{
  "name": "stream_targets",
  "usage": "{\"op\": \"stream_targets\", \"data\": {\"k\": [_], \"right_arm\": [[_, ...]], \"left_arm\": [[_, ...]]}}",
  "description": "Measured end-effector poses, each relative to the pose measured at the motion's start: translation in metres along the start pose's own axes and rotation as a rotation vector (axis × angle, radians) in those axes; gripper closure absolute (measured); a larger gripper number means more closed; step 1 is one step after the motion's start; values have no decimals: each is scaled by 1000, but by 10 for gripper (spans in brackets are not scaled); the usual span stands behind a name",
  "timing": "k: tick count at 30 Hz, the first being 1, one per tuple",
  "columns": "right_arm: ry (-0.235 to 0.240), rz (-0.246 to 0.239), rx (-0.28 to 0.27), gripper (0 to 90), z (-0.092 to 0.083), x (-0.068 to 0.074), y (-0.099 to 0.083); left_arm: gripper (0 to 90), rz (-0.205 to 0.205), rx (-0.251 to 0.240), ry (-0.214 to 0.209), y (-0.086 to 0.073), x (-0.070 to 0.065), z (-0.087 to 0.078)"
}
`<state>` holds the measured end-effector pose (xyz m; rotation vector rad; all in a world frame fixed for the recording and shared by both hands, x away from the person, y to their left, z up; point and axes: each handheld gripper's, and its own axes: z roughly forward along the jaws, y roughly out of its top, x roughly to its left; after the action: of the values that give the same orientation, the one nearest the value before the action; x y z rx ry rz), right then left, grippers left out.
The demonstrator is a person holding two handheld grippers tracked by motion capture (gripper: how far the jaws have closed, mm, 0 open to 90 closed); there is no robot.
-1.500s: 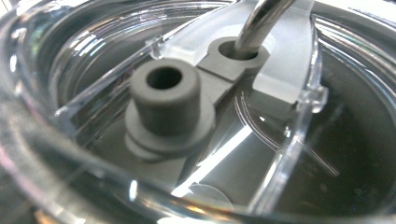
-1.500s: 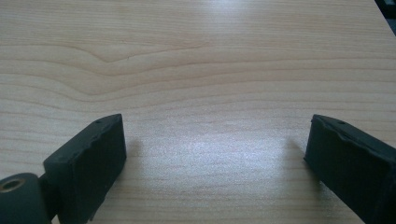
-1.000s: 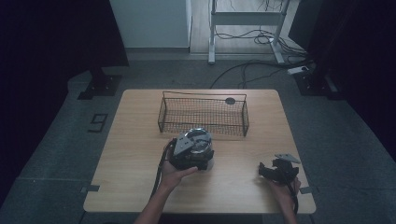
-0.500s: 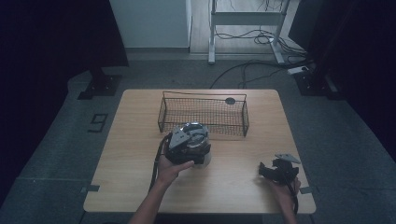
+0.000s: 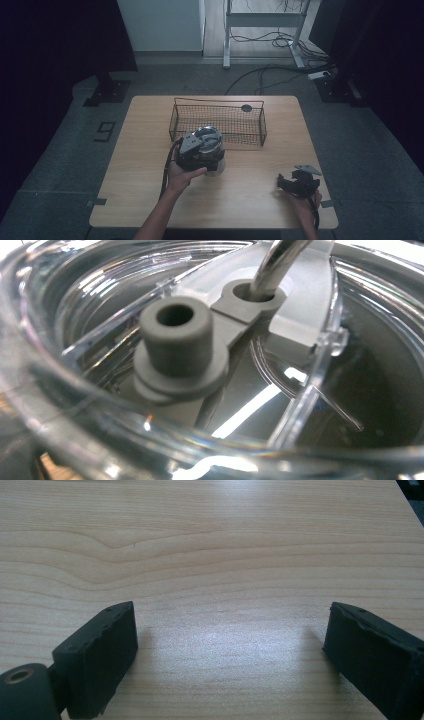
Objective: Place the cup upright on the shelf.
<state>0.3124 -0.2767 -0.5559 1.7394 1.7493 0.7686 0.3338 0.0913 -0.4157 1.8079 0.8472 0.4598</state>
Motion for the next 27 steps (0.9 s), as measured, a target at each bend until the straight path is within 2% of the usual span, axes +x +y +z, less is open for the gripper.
{"op": "stream_targets", "data": {"k": [12, 21, 27], "right_arm": [[-3, 1, -2, 74, 0, 0, 0], [-4, 4, -2, 81, 0, 0, 0], [-4, 5, -2, 82, 0, 0, 0]], "left_arm": [[38, -14, -2, 3, 7, 9, 0], [38, 2, -1, 12, 11, 14, 2], [38, -17, -8, 6, 17, 20, 6]]}}
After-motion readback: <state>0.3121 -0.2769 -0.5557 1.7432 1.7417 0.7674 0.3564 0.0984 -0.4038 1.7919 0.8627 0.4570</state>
